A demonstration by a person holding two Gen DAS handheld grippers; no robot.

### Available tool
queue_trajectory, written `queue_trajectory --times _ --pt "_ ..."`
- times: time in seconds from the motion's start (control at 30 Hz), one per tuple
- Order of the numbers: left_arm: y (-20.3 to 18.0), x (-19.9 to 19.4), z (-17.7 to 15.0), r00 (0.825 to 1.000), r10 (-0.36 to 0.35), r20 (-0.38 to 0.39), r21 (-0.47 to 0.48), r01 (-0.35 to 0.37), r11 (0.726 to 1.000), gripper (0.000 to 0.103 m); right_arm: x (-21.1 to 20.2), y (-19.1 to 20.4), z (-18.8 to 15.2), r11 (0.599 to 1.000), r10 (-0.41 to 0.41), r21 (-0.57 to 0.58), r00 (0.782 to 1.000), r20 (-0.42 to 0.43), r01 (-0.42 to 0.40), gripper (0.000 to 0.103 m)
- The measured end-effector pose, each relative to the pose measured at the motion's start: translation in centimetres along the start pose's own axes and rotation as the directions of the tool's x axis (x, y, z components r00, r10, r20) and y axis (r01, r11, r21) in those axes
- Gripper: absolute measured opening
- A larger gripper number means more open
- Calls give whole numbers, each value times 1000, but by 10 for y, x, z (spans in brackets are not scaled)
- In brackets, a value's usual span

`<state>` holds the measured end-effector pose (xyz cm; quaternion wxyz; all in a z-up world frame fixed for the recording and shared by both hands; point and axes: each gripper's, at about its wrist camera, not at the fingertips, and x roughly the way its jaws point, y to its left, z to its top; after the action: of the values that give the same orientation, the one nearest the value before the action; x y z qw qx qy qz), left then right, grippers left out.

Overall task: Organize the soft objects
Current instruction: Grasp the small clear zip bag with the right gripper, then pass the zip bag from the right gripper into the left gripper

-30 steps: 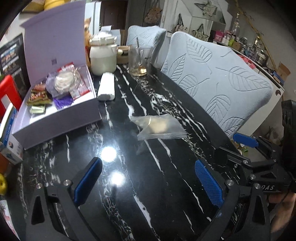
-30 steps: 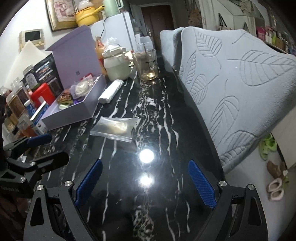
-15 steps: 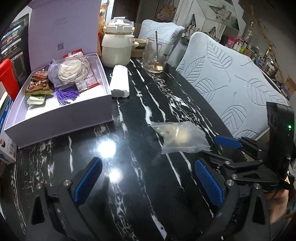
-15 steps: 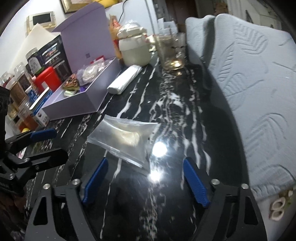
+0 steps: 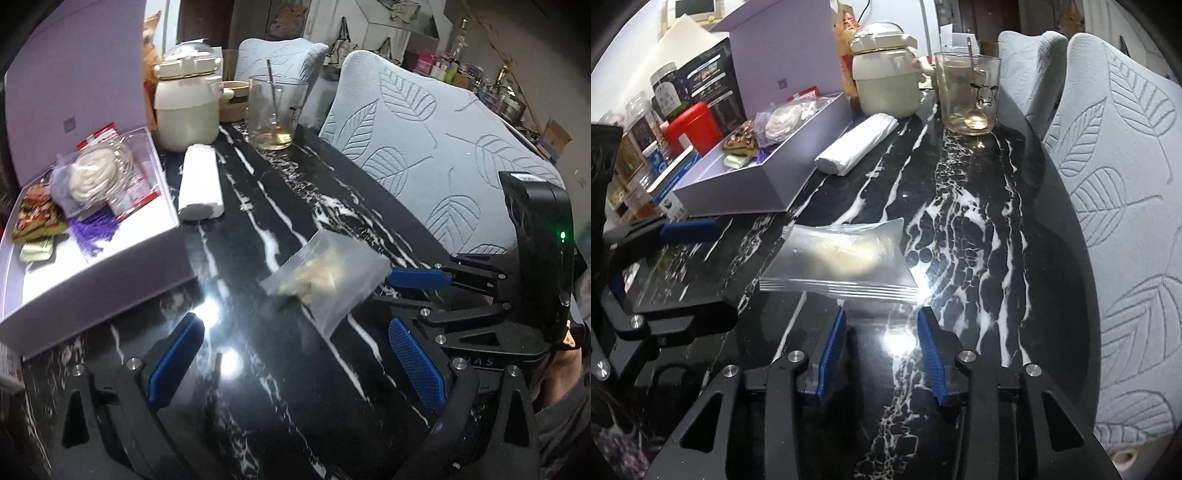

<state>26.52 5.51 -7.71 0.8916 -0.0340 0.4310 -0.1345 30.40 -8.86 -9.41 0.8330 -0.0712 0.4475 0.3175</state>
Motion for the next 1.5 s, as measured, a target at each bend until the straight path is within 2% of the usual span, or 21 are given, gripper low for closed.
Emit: queue_trajectory --times 0.1,0.2,0.3,0.4,0.63,0.7,0.77,0.83,0.87,0.93,0.97,1.13,1.33,1.5 --pt "2 5 7 1000 -9 2 6 9 1000 102 -2 -6 0 1000 -1 30 1000 -6 2 41" --pt "1 11 11 999 -38 -5 11 38 999 102 -5 -15 -1 997 -7 72 1000 1 7 58" --pt "-2 21 14 997 -65 -30 34 66 997 102 -7 -21 -3 996 -15 90 1000 5 14 58" --pt "-9 27 14 998 -58 -34 84 61 995 102 -8 -25 -3 996 -22 84 1000 7 22 58" --pt "-15 41 24 996 -80 -39 184 86 979 100 -5 -22 6 1000 -12 -14 1000 10 12 58" --pt "-10 48 27 993 -102 -55 178 110 978 87 -2 -23 12 999 27 -47 1000 14 -26 58" --pt "-6 55 29 989 -120 -81 166 133 977 84 4 -25 17 996 54 -66 999 5 -54 58" --pt "-4 60 29 987 -133 -95 154 147 977 74 9 -27 20 994 75 -82 997 5 -74 58" --pt "-1 63 29 985 -142 -101 145 156 977 64 11 -27 22 992 84 -100 996 8 -83 58" --pt "2 63 30 986 -146 -84 131 156 979 63 14 -27 25 988 88 -127 996 15 -85 58" --pt "4 64 30 984 -156 -85 121 165 979 56 15 -28 27 987 88 -134 996 12 -85 58" --pt "3 61 29 981 -178 -78 123 186 975 49 20 -30 29 989 98 -115 995 11 -96 58" --pt "-1 51 22 969 -218 -111 125 232 965 43 15 -24 23 988 82 -133 997 13 -80 58" --pt "-5 32 8 967 -227 -118 131 242 961 43 4 -12 11 979 98 -180 995 23 -93 58"
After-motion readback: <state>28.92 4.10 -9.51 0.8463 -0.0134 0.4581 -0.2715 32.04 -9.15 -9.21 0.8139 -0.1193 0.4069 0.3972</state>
